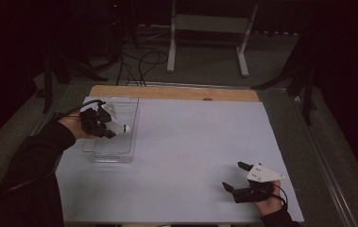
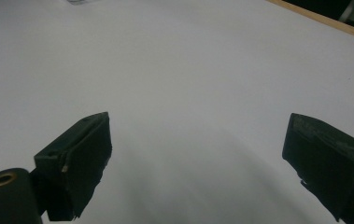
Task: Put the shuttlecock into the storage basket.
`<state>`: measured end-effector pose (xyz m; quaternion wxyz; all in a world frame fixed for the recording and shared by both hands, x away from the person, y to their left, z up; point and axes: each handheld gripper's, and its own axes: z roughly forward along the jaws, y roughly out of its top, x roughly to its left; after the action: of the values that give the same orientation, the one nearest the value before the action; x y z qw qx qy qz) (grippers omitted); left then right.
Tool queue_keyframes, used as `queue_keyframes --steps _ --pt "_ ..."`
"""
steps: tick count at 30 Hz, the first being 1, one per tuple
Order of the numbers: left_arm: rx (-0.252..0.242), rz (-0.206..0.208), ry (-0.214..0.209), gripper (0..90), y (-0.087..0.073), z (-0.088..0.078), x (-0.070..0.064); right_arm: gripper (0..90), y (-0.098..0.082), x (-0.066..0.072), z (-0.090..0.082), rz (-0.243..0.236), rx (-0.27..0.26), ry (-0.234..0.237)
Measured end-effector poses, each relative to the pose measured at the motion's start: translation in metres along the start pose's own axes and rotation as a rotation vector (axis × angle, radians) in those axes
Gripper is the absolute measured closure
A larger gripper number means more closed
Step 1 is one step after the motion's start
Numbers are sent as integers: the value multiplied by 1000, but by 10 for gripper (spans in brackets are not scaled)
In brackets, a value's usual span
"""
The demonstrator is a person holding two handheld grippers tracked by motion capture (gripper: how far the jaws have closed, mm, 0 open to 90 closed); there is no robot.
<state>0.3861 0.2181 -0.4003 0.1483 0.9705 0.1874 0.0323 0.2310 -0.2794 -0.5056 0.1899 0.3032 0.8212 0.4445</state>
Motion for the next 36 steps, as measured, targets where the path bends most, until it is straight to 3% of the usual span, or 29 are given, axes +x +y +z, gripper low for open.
queue_keyframes --steps 13,23,36 --pt "2 -11 -15 900 -11 23 6 81 0 0 1 1 6 3" --pt "36 -18 -28 900 -10 39 6 81 0 0 0 2 6 3" --pt "63 -12 -44 899 -9 48 6 81 -1 -1 1 4 9 3"
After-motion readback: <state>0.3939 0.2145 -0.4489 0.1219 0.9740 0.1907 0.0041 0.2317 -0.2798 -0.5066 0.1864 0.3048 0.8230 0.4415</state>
